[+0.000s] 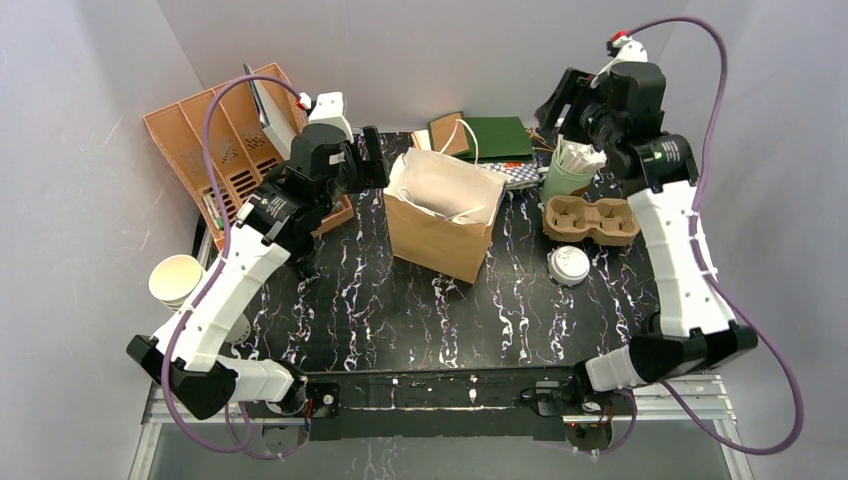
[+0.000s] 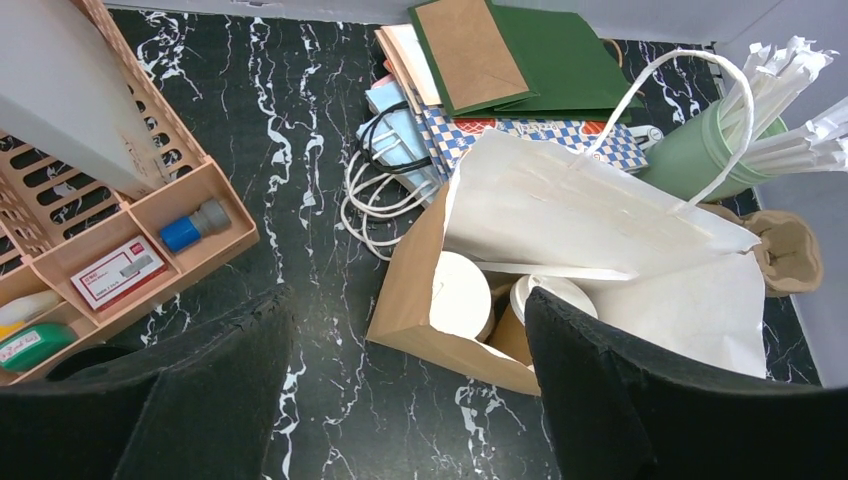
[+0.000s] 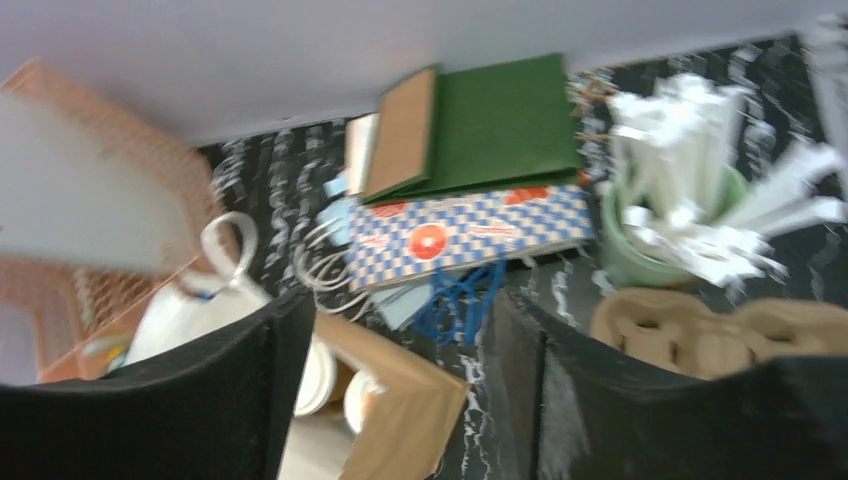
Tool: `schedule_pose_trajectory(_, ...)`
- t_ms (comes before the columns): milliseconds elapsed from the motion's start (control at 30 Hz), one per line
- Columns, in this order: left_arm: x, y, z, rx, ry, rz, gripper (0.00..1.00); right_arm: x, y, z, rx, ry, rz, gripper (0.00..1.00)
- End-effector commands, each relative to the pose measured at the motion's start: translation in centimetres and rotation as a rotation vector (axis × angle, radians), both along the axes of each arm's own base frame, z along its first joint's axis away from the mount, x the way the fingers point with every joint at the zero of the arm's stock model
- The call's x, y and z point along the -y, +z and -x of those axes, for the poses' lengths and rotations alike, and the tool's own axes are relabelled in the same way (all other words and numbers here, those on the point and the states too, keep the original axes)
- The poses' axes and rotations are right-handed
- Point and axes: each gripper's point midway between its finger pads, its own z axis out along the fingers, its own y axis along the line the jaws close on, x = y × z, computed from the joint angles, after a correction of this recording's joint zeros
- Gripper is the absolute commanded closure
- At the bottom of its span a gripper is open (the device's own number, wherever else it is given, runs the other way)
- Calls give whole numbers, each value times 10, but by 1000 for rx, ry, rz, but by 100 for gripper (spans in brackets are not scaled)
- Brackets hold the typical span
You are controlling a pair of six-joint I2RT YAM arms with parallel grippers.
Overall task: Pack the takeout coffee
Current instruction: Place the straw in the takeout bag.
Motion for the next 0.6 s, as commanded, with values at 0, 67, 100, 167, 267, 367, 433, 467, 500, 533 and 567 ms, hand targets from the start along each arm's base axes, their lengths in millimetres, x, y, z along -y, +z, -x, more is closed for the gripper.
schedule_pose_trajectory(0,-10,9,6,11,17,-10,18,77,-36,-14,-181,-313,79,31)
schedule_pose_trajectory(67,-10,7,7,7,3,-30,18,99,-45,-24,-225,-400,78,35)
schedule_pose_trajectory(100,-10,6,7,6,-2,-38,18,107,-51,-28,-245,-443,75,36)
schedule_pose_trajectory(167,-7,7,8,7,-27,-46,18,125,-64,-37,-273,-526,58,43)
schedule_pose_trajectory(267,1,9,9,3,-63,-26,19,154,-82,-49,-293,-615,12,57)
schedule_pose_trajectory(367,8,7,10,-6,-85,5,20,183,-92,-61,-284,-676,10,62)
schedule_pose_trajectory(433,10,7,9,-2,-91,13,20,193,-98,-70,-276,-697,34,64)
schedule_pose_trajectory(467,10,6,9,-2,-93,12,20,196,-101,-75,-276,-702,44,64)
schedule_pose_trajectory(500,11,6,9,1,-96,12,20,199,-104,-79,-279,-707,55,65)
schedule_pose_trajectory(533,11,5,8,5,-98,10,20,202,-107,-82,-283,-714,65,65)
schedule_pose_trajectory(567,11,5,8,7,-101,6,20,205,-110,-84,-286,-720,73,66)
